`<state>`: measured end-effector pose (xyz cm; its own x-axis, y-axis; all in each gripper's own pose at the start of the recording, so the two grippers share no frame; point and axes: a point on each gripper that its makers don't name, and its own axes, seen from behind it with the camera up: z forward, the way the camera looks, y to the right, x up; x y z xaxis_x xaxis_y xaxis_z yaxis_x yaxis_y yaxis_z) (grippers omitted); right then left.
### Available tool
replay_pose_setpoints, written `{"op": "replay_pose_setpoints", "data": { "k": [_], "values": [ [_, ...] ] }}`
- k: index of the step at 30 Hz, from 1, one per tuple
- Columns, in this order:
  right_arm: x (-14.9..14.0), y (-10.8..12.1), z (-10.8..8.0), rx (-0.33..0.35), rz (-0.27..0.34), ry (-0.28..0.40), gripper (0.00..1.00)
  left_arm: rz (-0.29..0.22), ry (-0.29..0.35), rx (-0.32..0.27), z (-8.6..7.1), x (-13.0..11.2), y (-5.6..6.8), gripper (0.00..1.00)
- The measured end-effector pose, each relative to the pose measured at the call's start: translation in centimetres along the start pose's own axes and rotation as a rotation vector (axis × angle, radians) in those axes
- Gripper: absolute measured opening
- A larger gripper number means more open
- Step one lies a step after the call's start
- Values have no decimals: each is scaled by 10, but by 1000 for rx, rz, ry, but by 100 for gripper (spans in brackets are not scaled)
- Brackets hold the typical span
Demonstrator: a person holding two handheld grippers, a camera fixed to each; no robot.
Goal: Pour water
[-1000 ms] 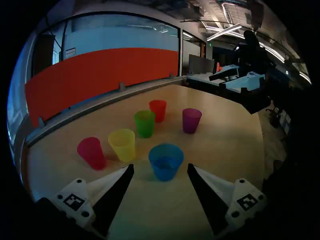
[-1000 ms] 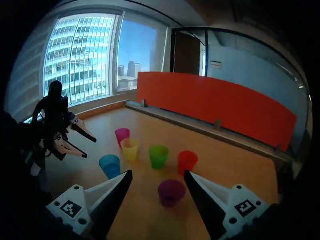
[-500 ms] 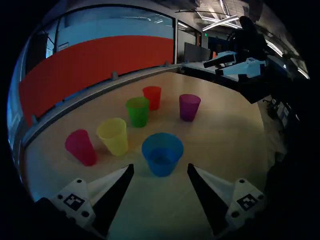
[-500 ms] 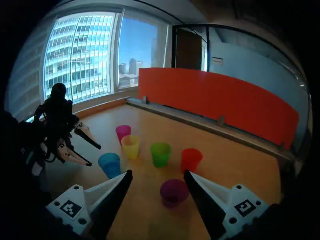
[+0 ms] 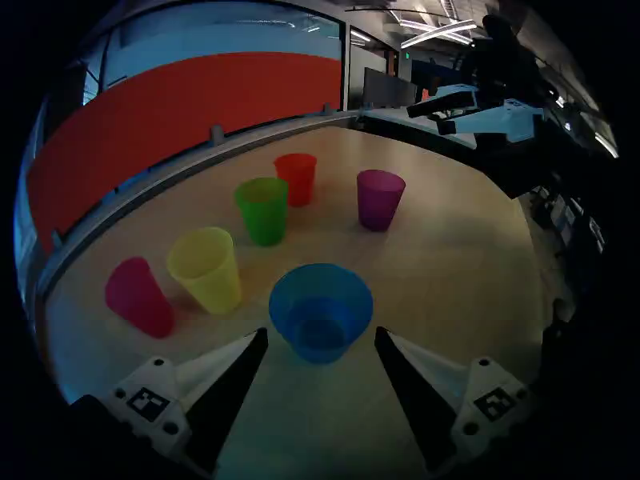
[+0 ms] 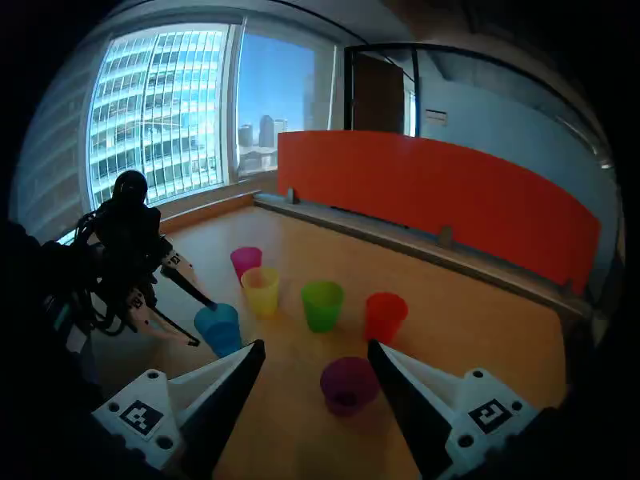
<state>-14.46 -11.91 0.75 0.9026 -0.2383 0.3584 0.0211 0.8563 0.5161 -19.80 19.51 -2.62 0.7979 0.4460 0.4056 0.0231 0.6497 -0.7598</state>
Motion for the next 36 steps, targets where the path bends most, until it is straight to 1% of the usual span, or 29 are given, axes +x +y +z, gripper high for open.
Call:
{"op": "replay_pose_setpoints", "data": {
  "k": [9,19,20,23,29,36],
  "values": [
    [-4,3,6,7,16,-9,100,3,-11,-18,15,5,4,100],
    [-7,5,11,17,33,-10,100,5,1,-16,23,13,2,100],
    [-7,5,11,18,35,-11,100,5,0,-16,24,13,2,97],
    [-8,5,12,19,35,-12,100,4,-2,-6,25,13,0,88],
    [-7,5,13,18,32,-11,100,9,-3,-13,24,12,2,87],
    [-4,5,19,20,31,-12,100,10,0,-23,20,12,5,87]
  ]
}}
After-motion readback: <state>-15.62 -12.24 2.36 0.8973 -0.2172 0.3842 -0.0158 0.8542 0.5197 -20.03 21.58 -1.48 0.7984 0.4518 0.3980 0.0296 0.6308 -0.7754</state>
